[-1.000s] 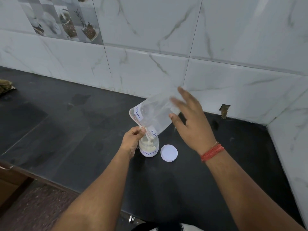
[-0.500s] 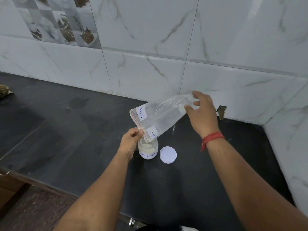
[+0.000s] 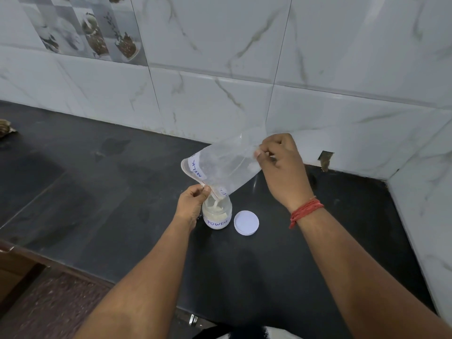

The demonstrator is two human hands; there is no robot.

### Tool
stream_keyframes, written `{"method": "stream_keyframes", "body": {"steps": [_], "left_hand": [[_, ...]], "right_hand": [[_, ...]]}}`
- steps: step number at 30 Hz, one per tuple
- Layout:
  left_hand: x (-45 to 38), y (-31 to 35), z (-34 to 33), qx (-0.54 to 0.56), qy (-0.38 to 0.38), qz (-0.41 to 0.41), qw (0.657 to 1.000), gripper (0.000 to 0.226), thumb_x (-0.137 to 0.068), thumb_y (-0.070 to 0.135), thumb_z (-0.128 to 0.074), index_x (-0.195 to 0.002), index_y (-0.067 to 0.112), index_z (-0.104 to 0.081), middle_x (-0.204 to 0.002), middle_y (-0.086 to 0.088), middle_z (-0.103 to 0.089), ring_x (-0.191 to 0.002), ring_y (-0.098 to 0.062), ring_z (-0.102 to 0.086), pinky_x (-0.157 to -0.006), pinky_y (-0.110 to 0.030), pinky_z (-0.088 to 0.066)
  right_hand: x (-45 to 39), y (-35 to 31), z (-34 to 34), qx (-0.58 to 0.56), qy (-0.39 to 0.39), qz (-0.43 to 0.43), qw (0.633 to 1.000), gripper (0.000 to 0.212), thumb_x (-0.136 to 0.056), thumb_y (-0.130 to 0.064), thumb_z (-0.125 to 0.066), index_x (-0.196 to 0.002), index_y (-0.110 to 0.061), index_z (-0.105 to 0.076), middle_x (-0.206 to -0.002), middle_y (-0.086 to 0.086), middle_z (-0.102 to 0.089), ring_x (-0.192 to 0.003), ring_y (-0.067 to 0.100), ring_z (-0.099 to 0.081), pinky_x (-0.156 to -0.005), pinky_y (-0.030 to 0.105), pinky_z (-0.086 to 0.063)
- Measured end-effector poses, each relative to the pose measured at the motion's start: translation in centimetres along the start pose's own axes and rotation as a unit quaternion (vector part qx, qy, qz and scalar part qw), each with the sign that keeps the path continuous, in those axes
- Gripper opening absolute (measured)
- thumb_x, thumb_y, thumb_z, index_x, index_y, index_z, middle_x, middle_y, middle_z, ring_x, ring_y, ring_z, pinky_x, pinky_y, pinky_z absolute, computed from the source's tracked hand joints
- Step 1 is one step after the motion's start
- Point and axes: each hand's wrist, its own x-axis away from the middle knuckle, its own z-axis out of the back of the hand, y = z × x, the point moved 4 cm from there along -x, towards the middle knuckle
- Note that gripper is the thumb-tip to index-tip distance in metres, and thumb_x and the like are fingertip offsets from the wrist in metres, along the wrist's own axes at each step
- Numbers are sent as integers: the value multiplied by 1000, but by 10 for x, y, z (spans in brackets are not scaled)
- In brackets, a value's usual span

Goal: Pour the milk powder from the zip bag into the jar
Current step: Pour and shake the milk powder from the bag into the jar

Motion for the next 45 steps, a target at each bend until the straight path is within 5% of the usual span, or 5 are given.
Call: {"method": "stream_keyframes", "body": {"steps": [5,10,15,21,45], "left_hand": [[-1,-2,0,6,-2,5,1000,6,-89,19,-79,-86,24,-77,-93,3,-80,-88,-15,-74,-85,-34,-58],[-2,-3,-1,5,-10,10,1000,10,-88,17,-79,-82,25,-79,-95,2,-80,-97,-20,-73,-91,-38,-55],[-2,-3,-2,-6,-16,13,1000,3,-88,19,-79,-89,22,-79,-101,-2,-80,-106,-25,-71,-96,-40,-54],[-1,-2,-5,-19,-23,3,1000,5,-90,19,-78,-87,23,-79,-93,5,-80,-87,-10,-74,-76,-23,-55],[4,3,-7,-29,-30,0,999,25,-93,12,-72,-75,27,-81,-87,6,-80,-82,-10,-73,-77,-26,-55]], "right_hand": [[1,-10,2,31,-15,28,999,15,-99,-17,-57,-89,-10,-66,-100,-2,-54,-79,17,-61,-75,27,-52],[3,-14,2,8,-16,26,1000,16,-99,-11,-56,-87,-6,-65,-97,3,-63,-71,7,-69,-66,10,-46],[5,-13,-3,22,-22,42,999,16,-98,-12,-57,-84,-10,-63,-86,1,-65,-84,22,-69,-79,38,-53],[9,-13,-5,-4,53,65,996,14,-95,-16,-59,-86,-8,-66,-85,2,-65,-77,25,-69,-72,46,-55],[22,-23,-6,24,52,124,991,8,-94,-7,-62,-93,-7,-70,-90,2,-67,-78,19,-64,-73,39,-54]]}}
